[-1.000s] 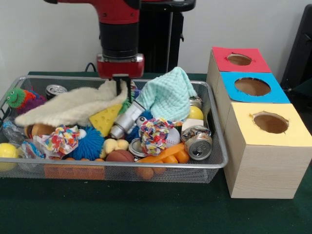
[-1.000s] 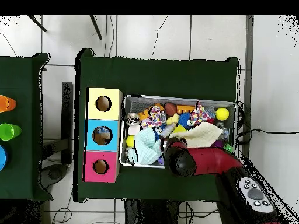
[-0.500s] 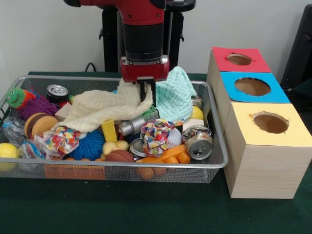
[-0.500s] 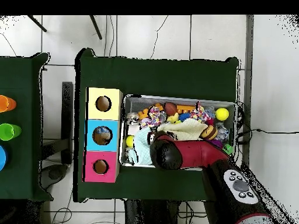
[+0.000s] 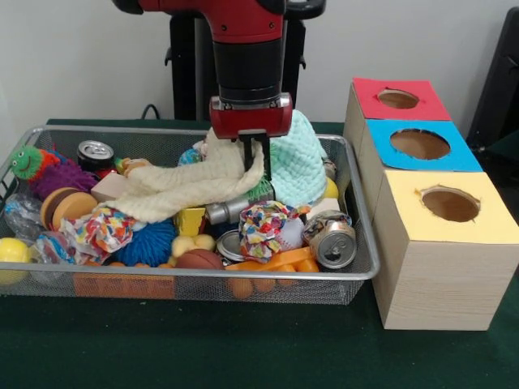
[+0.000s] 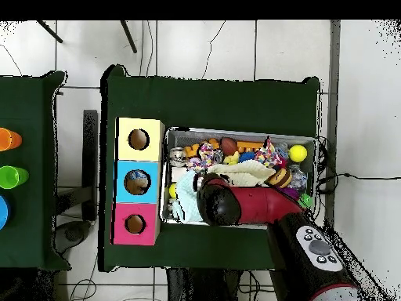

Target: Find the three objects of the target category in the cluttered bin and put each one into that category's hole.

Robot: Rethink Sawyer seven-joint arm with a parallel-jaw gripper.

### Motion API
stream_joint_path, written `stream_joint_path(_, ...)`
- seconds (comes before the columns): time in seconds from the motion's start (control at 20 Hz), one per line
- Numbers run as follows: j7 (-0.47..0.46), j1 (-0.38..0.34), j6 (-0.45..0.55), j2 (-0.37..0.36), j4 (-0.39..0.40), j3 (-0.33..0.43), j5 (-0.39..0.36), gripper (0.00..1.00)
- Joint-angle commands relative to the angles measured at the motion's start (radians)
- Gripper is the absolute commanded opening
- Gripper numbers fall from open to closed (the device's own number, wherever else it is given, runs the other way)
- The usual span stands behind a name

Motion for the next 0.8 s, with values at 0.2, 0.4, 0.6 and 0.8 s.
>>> stream_joint_path(0.2, 0.224, 0.088, -0.096, 0.067, 0.050, 0.047, 0.118, 0.00)
stream_joint_path(0.4, 0.188, 0.112, -0.104, 0.069, 0.034, 0.004, 0.092, 0.00)
stream_joint_path(0.6, 0.146, 0.127, -0.077, 0.065, 0.009, -0.020, 0.072, 1.00)
stream_joint_path(0.8, 0.131, 0.130, -0.100, 0.073, 0.005, -0.025, 0.050, 1.00)
